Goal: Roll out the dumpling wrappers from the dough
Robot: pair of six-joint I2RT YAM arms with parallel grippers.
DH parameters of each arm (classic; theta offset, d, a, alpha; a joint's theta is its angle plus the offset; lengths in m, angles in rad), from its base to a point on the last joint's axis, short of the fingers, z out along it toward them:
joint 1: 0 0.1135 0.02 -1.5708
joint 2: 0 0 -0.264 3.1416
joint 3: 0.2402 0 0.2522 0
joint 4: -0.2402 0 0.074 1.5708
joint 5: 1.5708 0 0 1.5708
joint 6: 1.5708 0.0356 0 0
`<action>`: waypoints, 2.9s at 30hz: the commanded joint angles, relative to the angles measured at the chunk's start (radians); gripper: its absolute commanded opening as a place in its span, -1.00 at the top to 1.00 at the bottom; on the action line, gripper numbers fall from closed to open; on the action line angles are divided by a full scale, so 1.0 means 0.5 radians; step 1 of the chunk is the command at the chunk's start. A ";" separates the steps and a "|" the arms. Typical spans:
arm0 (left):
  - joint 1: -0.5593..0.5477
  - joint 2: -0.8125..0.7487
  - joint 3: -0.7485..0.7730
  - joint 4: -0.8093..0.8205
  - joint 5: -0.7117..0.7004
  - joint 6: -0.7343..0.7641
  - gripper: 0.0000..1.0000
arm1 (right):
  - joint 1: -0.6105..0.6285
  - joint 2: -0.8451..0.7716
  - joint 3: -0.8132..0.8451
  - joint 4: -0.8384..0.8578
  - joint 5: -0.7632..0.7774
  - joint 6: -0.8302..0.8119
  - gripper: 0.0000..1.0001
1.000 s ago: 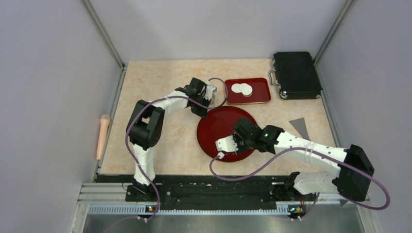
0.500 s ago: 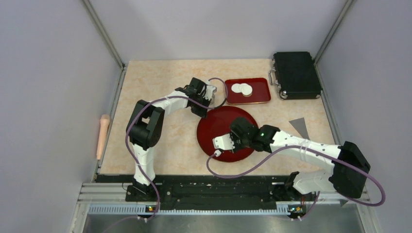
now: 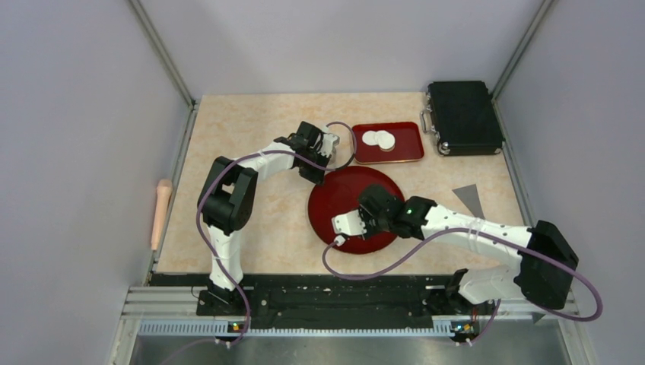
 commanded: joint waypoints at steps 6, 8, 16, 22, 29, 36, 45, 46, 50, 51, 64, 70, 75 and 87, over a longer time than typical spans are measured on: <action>0.007 0.121 -0.025 0.056 -0.140 0.006 1.00 | 0.050 -0.064 -0.120 -0.649 -0.441 0.095 1.00; 0.006 0.119 -0.025 0.057 -0.145 0.006 1.00 | 0.048 -0.069 -0.128 -0.679 -0.457 0.095 1.00; 0.007 0.129 -0.022 0.054 -0.149 0.003 1.00 | 0.050 -0.128 -0.137 -0.786 -0.528 0.110 1.00; 0.006 0.129 -0.022 0.054 -0.149 0.001 1.00 | 0.049 -0.129 -0.147 -0.857 -0.588 0.123 1.00; 0.007 0.129 -0.021 0.053 -0.151 0.000 1.00 | 0.050 -0.088 -0.184 -0.865 -0.637 0.130 1.00; 0.006 0.128 -0.020 0.054 -0.151 0.000 1.00 | 0.049 -0.074 -0.158 -0.922 -0.670 0.127 1.00; 0.007 0.128 -0.022 0.052 -0.147 0.002 1.00 | 0.051 -0.073 -0.129 -0.985 -0.698 0.136 1.00; 0.007 0.128 -0.022 0.054 -0.148 0.003 1.00 | 0.049 -0.077 -0.129 -0.990 -0.701 0.138 1.00; 0.007 0.128 -0.022 0.052 -0.146 0.002 1.00 | 0.050 -0.071 -0.128 -0.996 -0.706 0.139 1.00; 0.007 0.128 -0.022 0.051 -0.148 0.003 1.00 | 0.051 -0.070 -0.128 -0.999 -0.707 0.139 1.00; 0.007 0.132 -0.018 0.051 -0.145 0.002 1.00 | 0.049 -0.068 -0.131 -1.017 -0.738 0.143 1.00; 0.006 0.133 -0.018 0.049 -0.145 0.002 1.00 | 0.051 -0.081 -0.110 -1.004 -0.721 0.144 1.00; 0.007 0.132 -0.017 0.046 -0.145 0.000 1.00 | 0.048 -0.140 -0.083 -0.829 -0.576 0.155 1.00; 0.005 0.131 -0.018 0.047 -0.141 0.006 1.00 | 0.050 -0.125 -0.104 -0.441 -0.420 0.119 1.00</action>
